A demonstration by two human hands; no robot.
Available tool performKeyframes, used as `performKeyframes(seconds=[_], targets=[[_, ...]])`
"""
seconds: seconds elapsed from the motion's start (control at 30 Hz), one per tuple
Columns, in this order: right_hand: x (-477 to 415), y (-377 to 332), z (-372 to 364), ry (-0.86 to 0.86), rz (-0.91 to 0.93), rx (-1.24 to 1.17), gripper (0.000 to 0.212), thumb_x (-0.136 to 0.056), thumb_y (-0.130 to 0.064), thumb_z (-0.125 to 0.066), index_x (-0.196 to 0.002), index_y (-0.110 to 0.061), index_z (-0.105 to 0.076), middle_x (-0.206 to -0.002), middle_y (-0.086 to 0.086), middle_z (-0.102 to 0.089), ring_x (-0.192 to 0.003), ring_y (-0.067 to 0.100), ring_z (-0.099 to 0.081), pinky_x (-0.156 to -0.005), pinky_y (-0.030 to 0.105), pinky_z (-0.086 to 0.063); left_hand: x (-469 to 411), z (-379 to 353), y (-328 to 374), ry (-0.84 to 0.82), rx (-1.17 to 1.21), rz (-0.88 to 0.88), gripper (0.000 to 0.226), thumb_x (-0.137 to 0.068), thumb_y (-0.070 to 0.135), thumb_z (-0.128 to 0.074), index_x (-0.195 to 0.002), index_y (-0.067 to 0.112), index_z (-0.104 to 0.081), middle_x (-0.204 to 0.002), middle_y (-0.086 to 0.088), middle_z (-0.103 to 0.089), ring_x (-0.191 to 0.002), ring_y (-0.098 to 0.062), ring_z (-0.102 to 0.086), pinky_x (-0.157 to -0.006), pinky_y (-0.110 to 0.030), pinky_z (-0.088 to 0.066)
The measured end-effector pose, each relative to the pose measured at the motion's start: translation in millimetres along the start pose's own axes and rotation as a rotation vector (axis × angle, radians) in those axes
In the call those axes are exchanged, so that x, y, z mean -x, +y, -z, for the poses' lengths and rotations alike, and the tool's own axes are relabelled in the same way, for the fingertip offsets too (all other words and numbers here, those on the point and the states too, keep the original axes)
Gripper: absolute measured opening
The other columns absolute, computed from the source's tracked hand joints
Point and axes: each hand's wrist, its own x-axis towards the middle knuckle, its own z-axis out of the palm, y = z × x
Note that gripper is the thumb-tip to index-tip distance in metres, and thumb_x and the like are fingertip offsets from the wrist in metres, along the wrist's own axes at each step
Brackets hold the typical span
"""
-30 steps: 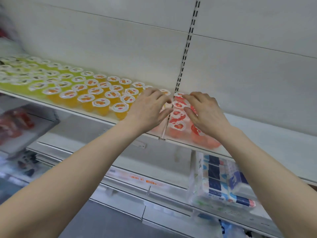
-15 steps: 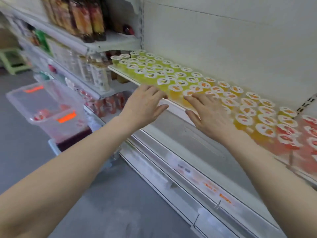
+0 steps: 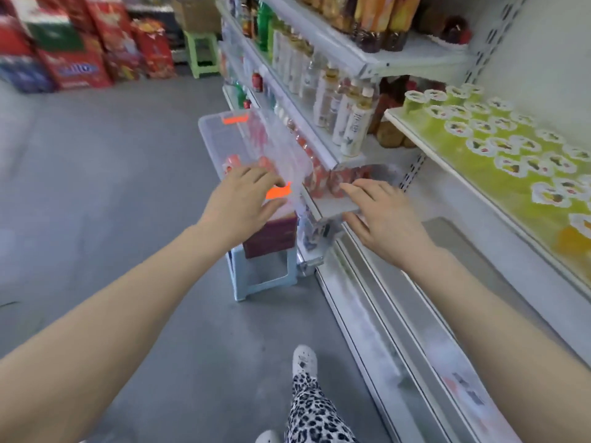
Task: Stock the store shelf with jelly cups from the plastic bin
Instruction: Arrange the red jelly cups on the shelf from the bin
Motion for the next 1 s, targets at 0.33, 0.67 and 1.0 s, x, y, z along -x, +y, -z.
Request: performKeyframes(seconds=[0.33, 0.67, 1.0], targets=[[-164.0, 6.7, -126.5, -0.185, 0.175, -0.177, 0.05, -0.095, -0.042, -0.04, -0.13, -0.011, -0.058, -0.122, 0.009, -0.061, -0.11, 0.032, -0.057, -0.095, 0.044, -0.045, -19.9, -56.5, -128.2, -0.061, -0.081, 0.332, 0.023, -0.087, 0.026, -0.068, -0.107, 0.015, -0.067, -0.103, -0.005, -0.069, -0.099, -0.034, -0.059, -0.092, -0.041, -0.046], [-310.0, 51.6, -237.9, -0.526, 0.242, -0.323, 0.044, -0.1, -0.032, -0.047, -0.141, -0.017, -0.047, -0.138, 0.004, -0.051, -0.123, 0.024, -0.047, -0.104, 0.038, -0.037, -101.7, -159.3, -226.5, -0.148, -0.06, 0.47, 0.019, -0.083, 0.021, -0.073, -0.101, 0.014, -0.07, -0.098, -0.004, -0.07, -0.095, -0.032, -0.061, -0.089, -0.041, -0.05], [-351.1, 23.4, -361.7, -1.402, 0.409, 0.065, 0.055, -0.089, -0.025, -0.062, -0.142, -0.029, -0.046, -0.136, 0.004, -0.056, -0.118, 0.026, -0.056, -0.084, 0.023, -0.042, -103.1, -214.9, -258.3, -0.236, -0.002, 0.516, 0.017, -0.08, 0.022, -0.073, -0.097, 0.022, -0.07, -0.094, 0.003, -0.069, -0.099, -0.023, -0.063, -0.116, -0.043, -0.025]])
